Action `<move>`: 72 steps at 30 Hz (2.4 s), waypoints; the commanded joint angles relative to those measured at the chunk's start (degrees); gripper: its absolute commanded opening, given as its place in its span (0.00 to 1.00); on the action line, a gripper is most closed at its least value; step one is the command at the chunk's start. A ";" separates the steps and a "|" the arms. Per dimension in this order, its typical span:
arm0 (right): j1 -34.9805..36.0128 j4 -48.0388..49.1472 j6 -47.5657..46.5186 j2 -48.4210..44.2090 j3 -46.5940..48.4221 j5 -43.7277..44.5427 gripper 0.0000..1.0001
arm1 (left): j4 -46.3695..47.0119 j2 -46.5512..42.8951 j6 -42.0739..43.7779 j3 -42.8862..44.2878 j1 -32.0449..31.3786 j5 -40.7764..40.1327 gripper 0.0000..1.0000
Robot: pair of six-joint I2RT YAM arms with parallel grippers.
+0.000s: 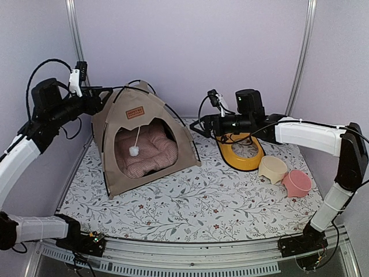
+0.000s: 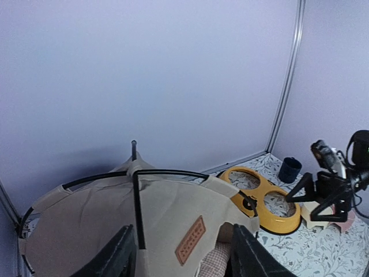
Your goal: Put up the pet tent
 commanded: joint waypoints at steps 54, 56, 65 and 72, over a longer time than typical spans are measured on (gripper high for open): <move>-2.94 1.40 3.37 0.23 -9.25 2.43 0.99 | -12.80 22.77 -11.31 1.85 15.00 -22.59 0.29; -3.00 0.83 3.50 -0.02 -9.22 3.79 0.99 | -12.70 21.26 -11.24 0.69 14.92 -20.03 0.32; -4.26 -0.59 5.39 -0.10 -8.48 7.95 0.99 | -11.59 7.22 -12.02 -9.65 11.25 -12.13 0.56; -6.34 -1.27 7.34 1.10 -7.90 8.96 0.99 | -11.60 -0.67 -13.83 -14.48 4.90 -10.88 0.72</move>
